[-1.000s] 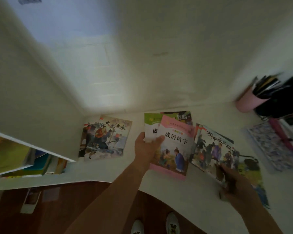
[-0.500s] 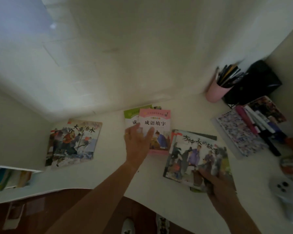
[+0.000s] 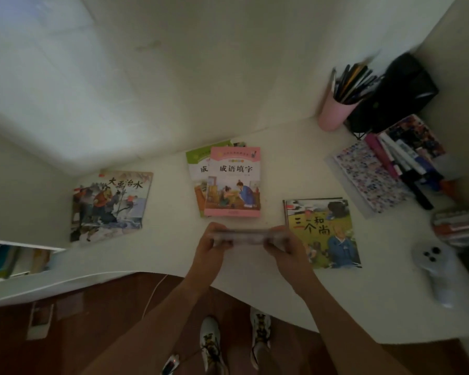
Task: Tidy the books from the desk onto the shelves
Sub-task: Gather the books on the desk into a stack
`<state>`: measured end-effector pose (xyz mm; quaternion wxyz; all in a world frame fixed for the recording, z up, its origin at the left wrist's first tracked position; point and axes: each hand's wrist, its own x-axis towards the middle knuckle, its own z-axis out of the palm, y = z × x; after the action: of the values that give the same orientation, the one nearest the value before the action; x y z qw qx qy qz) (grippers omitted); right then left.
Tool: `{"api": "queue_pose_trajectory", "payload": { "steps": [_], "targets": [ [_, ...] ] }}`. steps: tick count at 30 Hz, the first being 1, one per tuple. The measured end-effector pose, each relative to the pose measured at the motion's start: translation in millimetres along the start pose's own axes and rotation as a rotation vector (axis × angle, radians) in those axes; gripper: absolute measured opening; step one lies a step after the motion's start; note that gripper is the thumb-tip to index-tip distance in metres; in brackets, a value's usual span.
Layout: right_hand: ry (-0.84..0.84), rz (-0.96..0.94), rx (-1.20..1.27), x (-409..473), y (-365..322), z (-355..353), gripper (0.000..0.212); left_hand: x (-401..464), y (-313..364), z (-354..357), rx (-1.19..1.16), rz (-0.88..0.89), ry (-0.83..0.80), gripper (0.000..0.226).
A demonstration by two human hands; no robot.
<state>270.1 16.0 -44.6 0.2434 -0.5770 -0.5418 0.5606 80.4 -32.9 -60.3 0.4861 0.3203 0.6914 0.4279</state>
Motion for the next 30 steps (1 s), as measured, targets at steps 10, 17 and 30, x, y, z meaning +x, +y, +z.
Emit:
{"api": "queue_pose_trajectory", "payload": {
  "steps": [10, 17, 30],
  "targets": [
    [0.353, 0.165, -0.410, 6, 12, -129, 0.033, 2, 52, 137, 0.613, 0.099, -0.073, 0.035],
    [0.273, 0.270, -0.697, 20, 54, -131, 0.041, 3, 28, 149, 0.539, 0.055, 0.007, 0.034],
    [0.294, 0.404, -0.706, -10, 21, -78, 0.054, -12, 10, 93, 0.318, -0.014, -0.188, 0.049]
  ]
}}
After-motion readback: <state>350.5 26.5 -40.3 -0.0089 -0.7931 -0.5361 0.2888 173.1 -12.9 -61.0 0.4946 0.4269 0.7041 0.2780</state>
